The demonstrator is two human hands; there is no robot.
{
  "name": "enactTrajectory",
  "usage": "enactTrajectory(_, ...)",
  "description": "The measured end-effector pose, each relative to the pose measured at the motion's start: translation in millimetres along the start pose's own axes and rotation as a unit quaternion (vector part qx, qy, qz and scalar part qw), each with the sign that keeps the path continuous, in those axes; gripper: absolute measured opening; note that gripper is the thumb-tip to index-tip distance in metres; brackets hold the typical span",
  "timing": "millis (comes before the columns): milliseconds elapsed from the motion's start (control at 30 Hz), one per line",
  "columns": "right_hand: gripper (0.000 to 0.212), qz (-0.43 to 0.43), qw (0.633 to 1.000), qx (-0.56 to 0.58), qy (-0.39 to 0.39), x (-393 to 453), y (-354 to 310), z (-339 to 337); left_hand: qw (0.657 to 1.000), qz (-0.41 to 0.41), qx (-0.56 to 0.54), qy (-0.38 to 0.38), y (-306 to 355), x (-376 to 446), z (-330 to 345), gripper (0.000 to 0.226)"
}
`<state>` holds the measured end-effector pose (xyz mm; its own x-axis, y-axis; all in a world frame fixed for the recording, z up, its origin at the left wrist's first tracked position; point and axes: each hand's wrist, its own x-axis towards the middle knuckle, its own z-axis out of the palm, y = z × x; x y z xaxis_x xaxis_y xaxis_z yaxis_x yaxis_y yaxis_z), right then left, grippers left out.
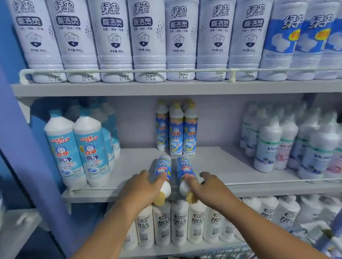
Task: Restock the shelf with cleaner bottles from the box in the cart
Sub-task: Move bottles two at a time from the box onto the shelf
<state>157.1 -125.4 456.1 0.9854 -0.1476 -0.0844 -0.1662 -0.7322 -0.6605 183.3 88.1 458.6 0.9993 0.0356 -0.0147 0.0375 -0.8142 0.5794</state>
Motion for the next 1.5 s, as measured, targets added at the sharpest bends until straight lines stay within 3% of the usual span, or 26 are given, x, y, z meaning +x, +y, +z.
enactTrajectory(67, 0.067, -0.179, 0.983, -0.024, 0.038, 1, 8, -6, 0.992, 0.116, -0.031, -0.049, -13, 0, -7, 0.081)
enactTrajectory(133, 0.072, -0.286, 0.958, -0.013, -0.021, 5, 15, -12, 0.973, 0.183, -0.067, -0.12, -24, -2, -10, 0.107)
enactTrajectory(200, 0.086, -0.309, 0.947, -0.047, -0.068, 10, 25, -10, 0.968, 0.226, -0.021, -0.105, -34, 0, -6, 0.113)
enactTrajectory(267, 0.096, -0.336, 0.936, -0.095, -0.052, 16, 31, -4, 0.963, 0.259, 0.02, -0.07, -36, 1, -1, 0.107)
enactTrajectory(467, 0.087, -0.382, 0.916, -0.117, 0.039, 21, 27, 5, 0.953, 0.302, 0.036, -0.003, -30, 5, 9, 0.091)
enactTrajectory(667, 0.074, -0.37, 0.916, -0.151, 0.039, 23, 23, -3, 0.954, 0.301, 0.018, -0.006, -22, 11, 2, 0.091)
enactTrajectory(767, 0.056, -0.38, 0.915, -0.127, 0.046, 21, 9, -14, 0.96, 0.28, -0.002, 0.006, -8, 14, -16, 0.087)
enactTrajectory(867, 0.039, -0.377, 0.92, -0.086, 0.059, 26, -9, -29, 0.965, 0.259, -0.025, 0.018, 10, 19, -39, 0.066)
enactTrajectory(967, 0.039, -0.347, 0.934, -0.063, 0.054, 39, -25, -46, 0.97, 0.236, -0.022, 0.043, 29, 28, -59, 0.05)
enactTrajectory(1233, 0.032, -0.246, 0.963, -0.092, 0.061, 94, -84, -84, 0.986, 0.159, 0.03, 0.037, 79, 88, -73, 0.06)
enactTrajectory(1433, 0.038, -0.194, 0.976, -0.101, 0.025, 134, -107, -94, 0.989, 0.14, -0.044, 0.034, 82, 121, -48, 0.034)
enactTrajectory(1500, 0.035, -0.185, 0.977, -0.106, 0.011, 139, -116, -99, 0.985, 0.132, -0.094, 0.055, 73, 126, -32, 0.045)
